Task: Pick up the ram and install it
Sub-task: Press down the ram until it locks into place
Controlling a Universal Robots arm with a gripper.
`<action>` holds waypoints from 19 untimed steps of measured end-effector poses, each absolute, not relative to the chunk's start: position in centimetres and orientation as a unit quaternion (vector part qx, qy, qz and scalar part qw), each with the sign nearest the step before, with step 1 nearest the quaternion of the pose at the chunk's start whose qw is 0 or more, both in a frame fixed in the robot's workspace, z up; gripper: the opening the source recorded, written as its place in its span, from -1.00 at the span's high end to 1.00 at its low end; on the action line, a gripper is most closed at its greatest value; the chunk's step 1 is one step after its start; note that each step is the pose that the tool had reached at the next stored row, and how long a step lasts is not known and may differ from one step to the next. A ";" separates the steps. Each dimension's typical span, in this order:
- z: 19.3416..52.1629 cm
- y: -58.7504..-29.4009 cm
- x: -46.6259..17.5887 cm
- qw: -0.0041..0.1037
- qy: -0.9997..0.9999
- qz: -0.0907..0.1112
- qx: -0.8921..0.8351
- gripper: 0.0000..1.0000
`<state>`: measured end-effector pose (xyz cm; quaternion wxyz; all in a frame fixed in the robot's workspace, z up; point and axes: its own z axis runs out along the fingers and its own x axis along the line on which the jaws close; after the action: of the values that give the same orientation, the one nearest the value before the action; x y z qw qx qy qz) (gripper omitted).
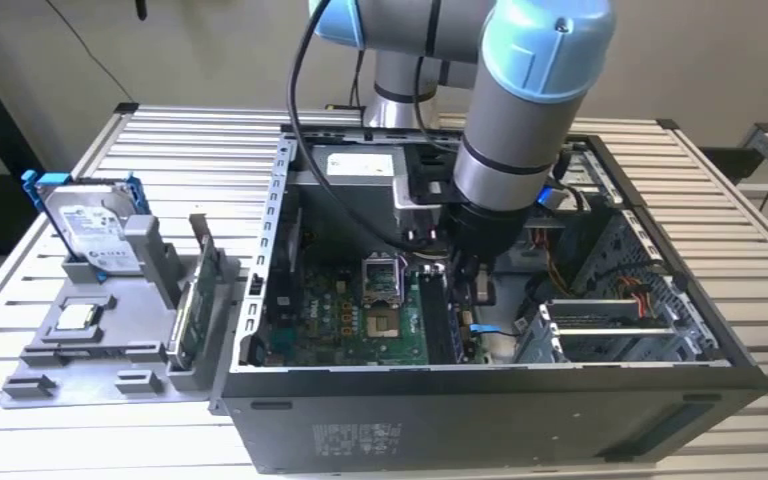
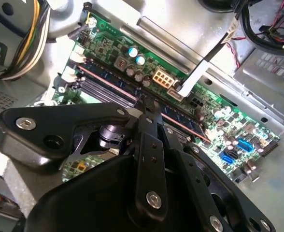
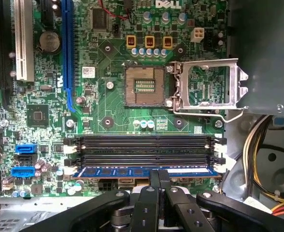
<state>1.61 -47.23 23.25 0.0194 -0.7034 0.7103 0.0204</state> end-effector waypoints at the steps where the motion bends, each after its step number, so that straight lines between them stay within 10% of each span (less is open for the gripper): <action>1: 23.2 -47.3 1.6 0.019 0.710 0.020 -0.704 0.79; 19: 22.4 -48.2 1.6 0.019 0.708 0.021 -0.706 0.79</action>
<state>1.60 -48.16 22.39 0.0194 -0.7058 0.7079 0.0207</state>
